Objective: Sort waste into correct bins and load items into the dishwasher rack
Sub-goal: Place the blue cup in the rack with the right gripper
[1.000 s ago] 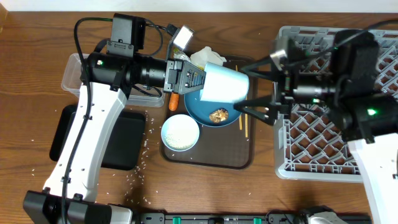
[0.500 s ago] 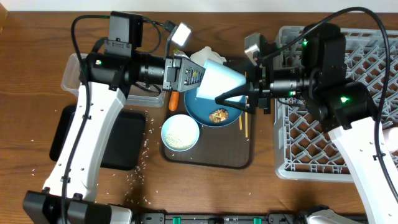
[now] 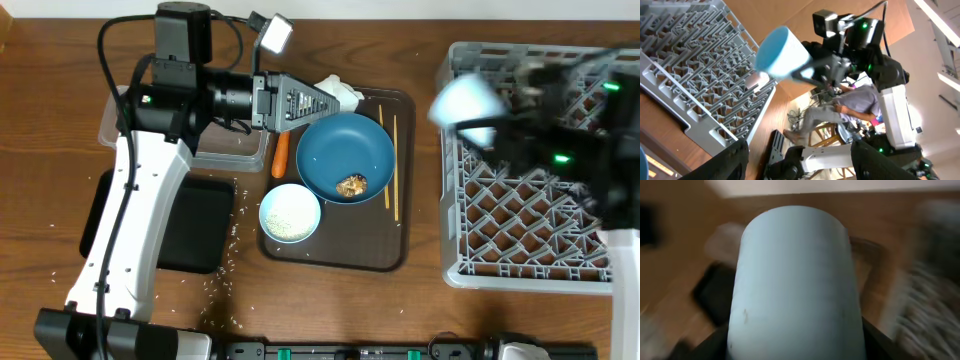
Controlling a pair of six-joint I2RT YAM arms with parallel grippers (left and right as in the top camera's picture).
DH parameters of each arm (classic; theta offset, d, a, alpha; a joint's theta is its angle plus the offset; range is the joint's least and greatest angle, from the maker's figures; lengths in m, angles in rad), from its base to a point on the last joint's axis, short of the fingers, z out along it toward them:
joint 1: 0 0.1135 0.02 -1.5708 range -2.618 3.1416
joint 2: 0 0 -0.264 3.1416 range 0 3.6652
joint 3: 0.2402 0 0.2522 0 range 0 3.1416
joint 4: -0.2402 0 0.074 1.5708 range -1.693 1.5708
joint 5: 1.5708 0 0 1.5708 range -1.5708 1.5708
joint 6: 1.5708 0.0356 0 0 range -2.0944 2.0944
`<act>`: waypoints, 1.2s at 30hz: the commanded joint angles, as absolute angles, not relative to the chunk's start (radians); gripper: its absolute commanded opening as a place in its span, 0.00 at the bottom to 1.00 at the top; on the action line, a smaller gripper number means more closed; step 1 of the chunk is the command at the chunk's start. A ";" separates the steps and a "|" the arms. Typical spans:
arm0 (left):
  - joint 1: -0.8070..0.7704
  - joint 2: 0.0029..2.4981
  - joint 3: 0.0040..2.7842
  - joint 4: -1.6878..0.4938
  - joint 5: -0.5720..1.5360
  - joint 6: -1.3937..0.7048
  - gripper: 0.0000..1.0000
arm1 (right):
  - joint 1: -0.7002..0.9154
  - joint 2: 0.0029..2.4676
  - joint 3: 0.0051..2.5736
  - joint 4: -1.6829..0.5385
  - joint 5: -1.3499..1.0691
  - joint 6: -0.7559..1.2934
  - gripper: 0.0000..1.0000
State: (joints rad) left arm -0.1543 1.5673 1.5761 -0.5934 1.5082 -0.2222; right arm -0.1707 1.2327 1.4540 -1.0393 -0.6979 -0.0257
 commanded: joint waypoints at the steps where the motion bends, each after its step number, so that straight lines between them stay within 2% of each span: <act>1: -0.151 1.558 1.579 -0.589 1.525 -0.239 0.67 | -0.330 1.216 1.462 -1.087 -0.500 0.051 0.47; 7: -0.151 1.558 1.579 -0.589 1.525 -0.239 0.67 | -0.620 1.227 1.462 -1.161 -0.295 0.261 0.50; 15: -0.151 1.558 1.579 -0.589 1.526 -0.239 0.67 | -0.899 1.272 1.462 -1.154 -0.236 0.382 0.49; 26: -0.151 1.558 1.579 -0.590 1.526 -0.239 0.67 | -1.075 1.487 1.462 -1.064 -0.249 0.517 0.46; 36: -0.151 1.558 1.579 -0.596 1.525 -0.238 0.68 | -1.120 1.650 1.462 -0.989 -0.251 0.549 0.45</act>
State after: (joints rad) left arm -0.1543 1.5673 1.5761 -0.5972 1.5127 -0.2363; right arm -1.1095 1.6180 1.4536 -1.0050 -0.2462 0.5171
